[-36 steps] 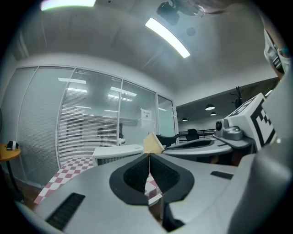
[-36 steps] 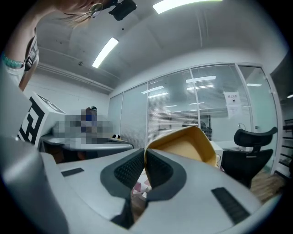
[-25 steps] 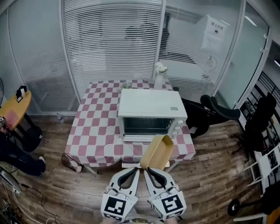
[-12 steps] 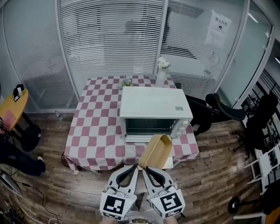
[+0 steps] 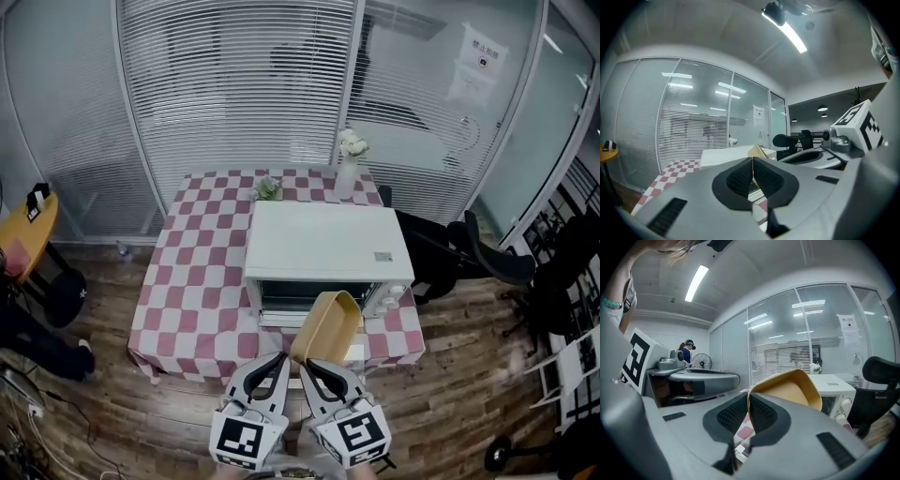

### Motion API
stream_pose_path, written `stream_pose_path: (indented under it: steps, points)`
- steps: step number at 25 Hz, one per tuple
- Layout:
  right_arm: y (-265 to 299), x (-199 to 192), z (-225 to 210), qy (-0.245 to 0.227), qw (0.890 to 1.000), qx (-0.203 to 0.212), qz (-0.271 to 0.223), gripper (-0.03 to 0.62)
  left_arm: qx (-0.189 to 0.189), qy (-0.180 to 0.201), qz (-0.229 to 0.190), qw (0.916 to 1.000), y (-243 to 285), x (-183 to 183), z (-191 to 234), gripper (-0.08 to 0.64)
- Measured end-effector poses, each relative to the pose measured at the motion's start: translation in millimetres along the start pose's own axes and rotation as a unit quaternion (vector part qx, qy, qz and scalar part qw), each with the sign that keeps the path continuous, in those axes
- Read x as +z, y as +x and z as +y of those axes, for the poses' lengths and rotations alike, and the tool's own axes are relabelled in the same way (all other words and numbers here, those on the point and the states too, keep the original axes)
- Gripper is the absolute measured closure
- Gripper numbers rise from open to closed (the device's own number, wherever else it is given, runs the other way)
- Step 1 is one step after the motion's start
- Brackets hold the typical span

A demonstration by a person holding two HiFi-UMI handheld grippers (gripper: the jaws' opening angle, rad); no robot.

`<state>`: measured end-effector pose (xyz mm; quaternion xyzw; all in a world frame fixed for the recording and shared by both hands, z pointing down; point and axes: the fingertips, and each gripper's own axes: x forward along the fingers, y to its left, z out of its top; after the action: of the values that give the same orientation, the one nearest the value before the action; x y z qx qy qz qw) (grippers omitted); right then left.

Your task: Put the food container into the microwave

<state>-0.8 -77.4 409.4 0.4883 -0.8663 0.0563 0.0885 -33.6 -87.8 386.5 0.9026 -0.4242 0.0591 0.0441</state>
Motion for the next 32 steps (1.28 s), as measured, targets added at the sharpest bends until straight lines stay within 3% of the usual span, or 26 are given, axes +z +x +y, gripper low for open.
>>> stream_pose_path:
  steps: [9, 20, 32]
  points:
    - [24, -21, -22, 0.016, 0.999, 0.026, 0.039, 0.583, 0.001, -0.010, 0.025, 0.9996, 39, -11, 7, 0.546]
    - [57, -84, -39, 0.032, 0.989, 0.066, 0.126, 0.583, 0.021, -0.032, 0.060, 0.9975, 66, -35, 20, 0.546]
    - [85, -124, -85, -0.034, 0.974, 0.107, 0.197, 0.583, 0.066, -0.044, 0.077, 0.9939, 100, -47, 26, 0.546]
